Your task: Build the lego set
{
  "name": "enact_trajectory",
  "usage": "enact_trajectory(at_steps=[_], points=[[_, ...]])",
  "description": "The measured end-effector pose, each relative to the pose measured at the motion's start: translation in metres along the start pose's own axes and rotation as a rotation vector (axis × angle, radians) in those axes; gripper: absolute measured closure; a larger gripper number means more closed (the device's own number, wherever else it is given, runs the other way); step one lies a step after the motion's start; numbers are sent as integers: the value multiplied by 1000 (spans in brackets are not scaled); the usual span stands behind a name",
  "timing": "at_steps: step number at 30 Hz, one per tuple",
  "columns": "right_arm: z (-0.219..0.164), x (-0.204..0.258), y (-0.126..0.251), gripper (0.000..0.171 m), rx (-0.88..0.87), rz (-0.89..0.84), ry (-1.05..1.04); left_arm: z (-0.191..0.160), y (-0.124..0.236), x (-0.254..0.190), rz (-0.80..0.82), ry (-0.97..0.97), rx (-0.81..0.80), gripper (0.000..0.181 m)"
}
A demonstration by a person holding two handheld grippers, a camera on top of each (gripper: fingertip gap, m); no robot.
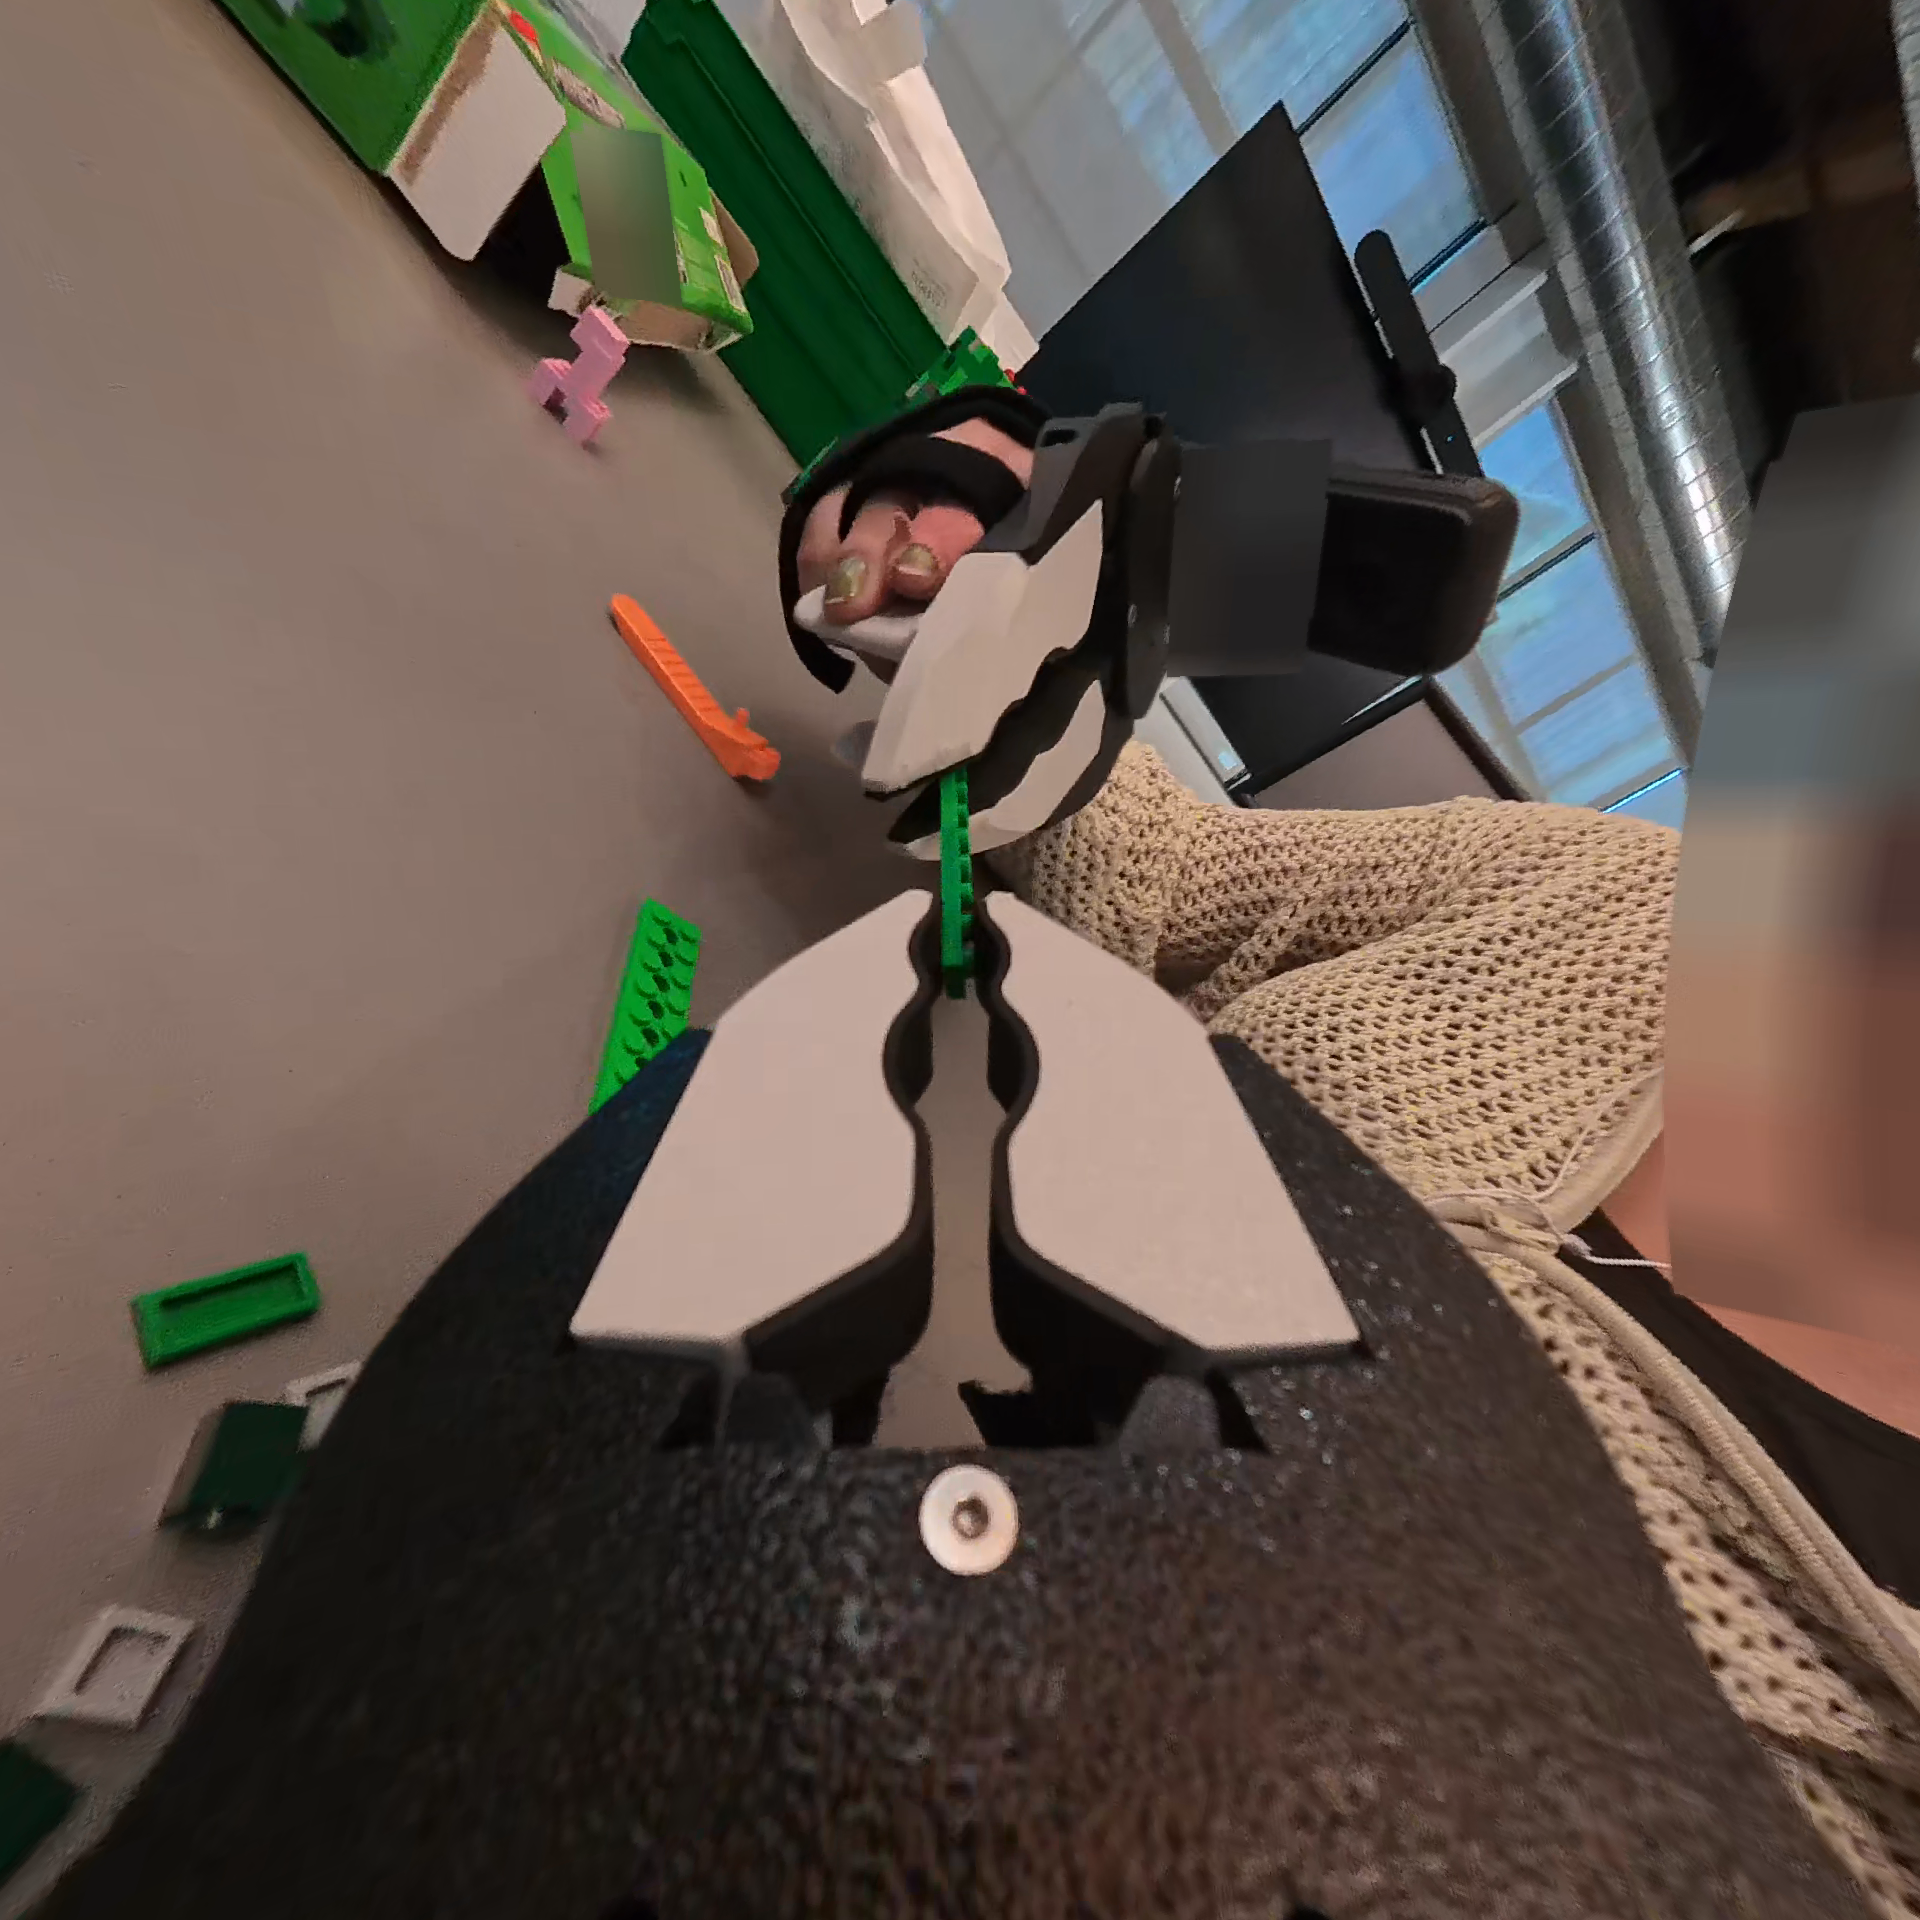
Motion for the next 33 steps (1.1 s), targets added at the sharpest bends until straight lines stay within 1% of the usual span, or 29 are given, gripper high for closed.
enact_trajectory(at_steps=[4, 6, 8, 10, 12, 14, 16, 19, 20, 21, 23, 24, 25, 26, 27, 28, 30, 33], points=[[2, -1, -1, 163, -20, -19, -21, 0, 3, -1, -17, 92, -1, 177], [-5, -2, 0, 161, 11, -28, -33, -1, 12, -2, 9, 113, -28, 177], [-12, -4, 6, 157, 33, -36, -62, -5, 25, -6, 66, 111, -84, 177], [-16, -7, 12, 156, 18, -35, -129, -16, 40, -6, 181, 100, -154, 177], [-20, -11, 14, 155, 18, -31, -180, -31, 53, -9, 222, 117, -241, 177], [-22, -12, 6, 153, 35, 13, -213, -42, 67, -12, 234, 141, -366, 177], [-19, -14, -8, 149, 31, 50, -246, -48, 82, -12, 253, 169, -547, 177], [-12, -17, -35, 149, 51, 91, -264, -58, 106, -16, 282, 157, -816, 177], [-11, -19, -44, 151, 66, 108, -276, -62, 112, -18, 301, 139, -883, 177], [-11, -21, -52, 162, 94, 146, -322, -65, 117, -21, 312, 121, -946, 177], [-10, -29, -70, 157, 123, 264, -485, -69, 124, -26, 328, 83, -1052, 177], [-9, -35, -78, 154, 117, 290, -536, -71, 126, -27, 341, 70, -1086, 177], [-7, -39, -84, 153, 113, 300, -553, -72, 127, -27, 353, 63, -1113, 177], [-9, -45, -90, 154, 138, 267, -533, -73, 129, -26, 345, 64, -1139, 177], [-13, -50, -95, 157, 183, 220, -485, -73, 131, -27, 317, 71, -1163, 177], [-15, -51, -99, 158, 199, 218, -437, -74, 132, -26, 293, 84, -1174, 177], [-18, -53, -109, 157, 187, 273, -433, -73, 133, -25, 249, 111, -1167, 177], [-28, -57, -122, 157, 213, 385, -403, -71, 128, -23, 241, 122, -1117, 177]])
Point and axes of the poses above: each gripper's, where its closed fingertips meet, y back along the fingers, z out of its top, x = y × z across the jaws, the point moved 5 cm from there along y, back along the fingers, and after that the axes turned 15 degrees about y, right-handed, at the moved point
